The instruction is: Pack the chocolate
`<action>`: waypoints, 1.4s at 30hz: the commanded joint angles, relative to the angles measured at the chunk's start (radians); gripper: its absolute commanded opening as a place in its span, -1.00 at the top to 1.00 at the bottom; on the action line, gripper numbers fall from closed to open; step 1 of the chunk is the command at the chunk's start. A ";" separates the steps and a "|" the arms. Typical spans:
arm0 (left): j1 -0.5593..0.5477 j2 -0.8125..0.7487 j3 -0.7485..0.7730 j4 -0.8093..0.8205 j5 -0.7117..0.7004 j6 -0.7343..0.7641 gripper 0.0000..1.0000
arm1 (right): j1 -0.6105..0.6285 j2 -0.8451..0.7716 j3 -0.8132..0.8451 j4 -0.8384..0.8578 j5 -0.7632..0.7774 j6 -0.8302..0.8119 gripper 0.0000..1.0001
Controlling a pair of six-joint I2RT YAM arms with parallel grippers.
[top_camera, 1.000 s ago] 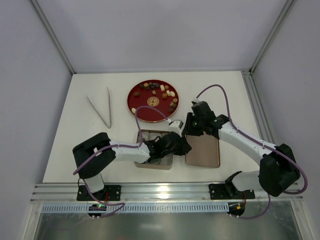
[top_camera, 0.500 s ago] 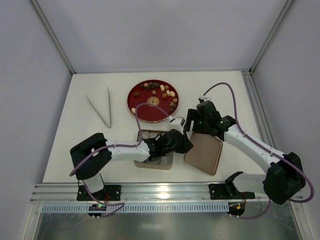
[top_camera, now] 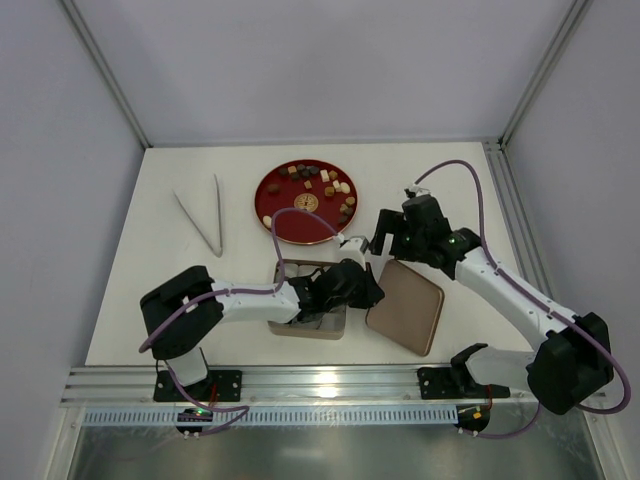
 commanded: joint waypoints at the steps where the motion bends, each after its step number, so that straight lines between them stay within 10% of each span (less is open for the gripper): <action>1: 0.001 -0.041 0.001 0.020 -0.005 -0.019 0.99 | -0.037 -0.021 0.058 0.026 -0.011 -0.022 -0.95; 20: 0.257 -0.118 0.087 -0.167 0.349 -0.109 1.00 | -0.134 -0.327 -0.052 0.077 -0.101 -0.229 -0.94; 29: 0.474 -0.192 0.185 -0.409 0.616 -0.013 1.00 | 0.245 -0.389 0.000 0.002 0.132 -0.390 -0.85; 42: 0.610 -0.224 0.285 -0.649 0.770 0.080 1.00 | 0.813 -0.004 0.248 -0.181 0.728 -0.533 -0.82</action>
